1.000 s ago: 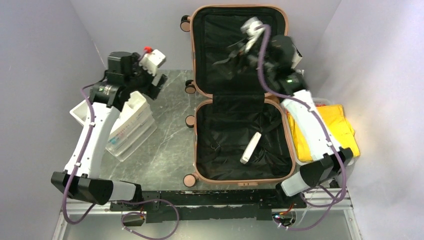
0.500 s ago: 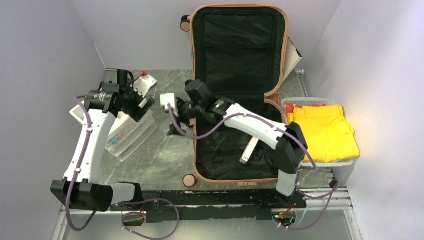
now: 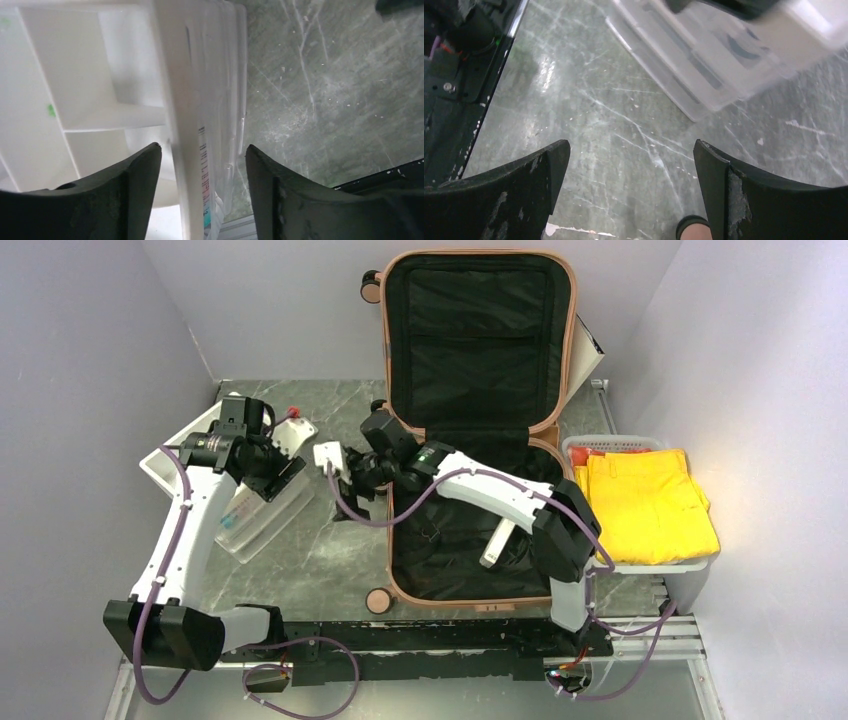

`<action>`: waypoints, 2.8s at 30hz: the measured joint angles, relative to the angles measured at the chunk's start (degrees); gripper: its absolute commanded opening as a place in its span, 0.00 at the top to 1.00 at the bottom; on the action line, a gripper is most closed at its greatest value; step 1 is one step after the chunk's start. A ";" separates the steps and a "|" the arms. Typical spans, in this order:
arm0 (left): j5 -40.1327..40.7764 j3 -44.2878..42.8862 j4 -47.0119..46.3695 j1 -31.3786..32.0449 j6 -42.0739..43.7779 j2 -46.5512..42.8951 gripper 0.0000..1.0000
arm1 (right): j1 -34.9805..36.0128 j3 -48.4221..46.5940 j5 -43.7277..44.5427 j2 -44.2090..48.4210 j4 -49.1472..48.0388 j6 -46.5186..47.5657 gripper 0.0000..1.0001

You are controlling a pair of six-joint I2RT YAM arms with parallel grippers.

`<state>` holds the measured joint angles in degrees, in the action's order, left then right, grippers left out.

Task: Open, take out, and arrange the luggage
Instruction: Adjust the luggage at the center of the board, then adjust the storage box at the center of the board.

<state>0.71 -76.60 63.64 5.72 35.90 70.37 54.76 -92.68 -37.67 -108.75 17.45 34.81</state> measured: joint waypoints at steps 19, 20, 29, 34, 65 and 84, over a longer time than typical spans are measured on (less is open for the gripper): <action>-2.67 2.73 -3.45 -0.31 6.95 -0.85 0.95 | -14.91 -3.93 -8.09 -7.08 -19.06 -37.75 0.21; -3.26 2.73 -2.86 -0.31 8.44 -1.14 0.95 | -15.61 -4.26 -8.07 -7.85 -19.82 -39.74 0.22; -10.40 2.84 11.72 0.13 31.08 -6.93 0.95 | -19.43 -6.64 -4.92 -12.72 -22.80 -54.14 0.24; -12.09 2.08 16.57 0.20 39.30 -8.33 0.95 | -19.19 -8.98 -2.58 -13.29 -23.63 -57.29 0.27; -13.94 26.77 1.57 0.20 60.41 -51.10 0.95 | -15.08 -29.03 -11.23 -26.95 3.54 -48.54 1.00; -18.88 3.89 -7.52 0.22 45.20 -37.48 0.43 | -15.54 -26.67 -16.55 -26.08 16.57 -44.83 0.82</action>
<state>-18.17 -72.71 56.12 5.93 81.10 32.88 39.22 -119.35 -54.22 -134.82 34.02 -10.02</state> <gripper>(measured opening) 0.500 0.088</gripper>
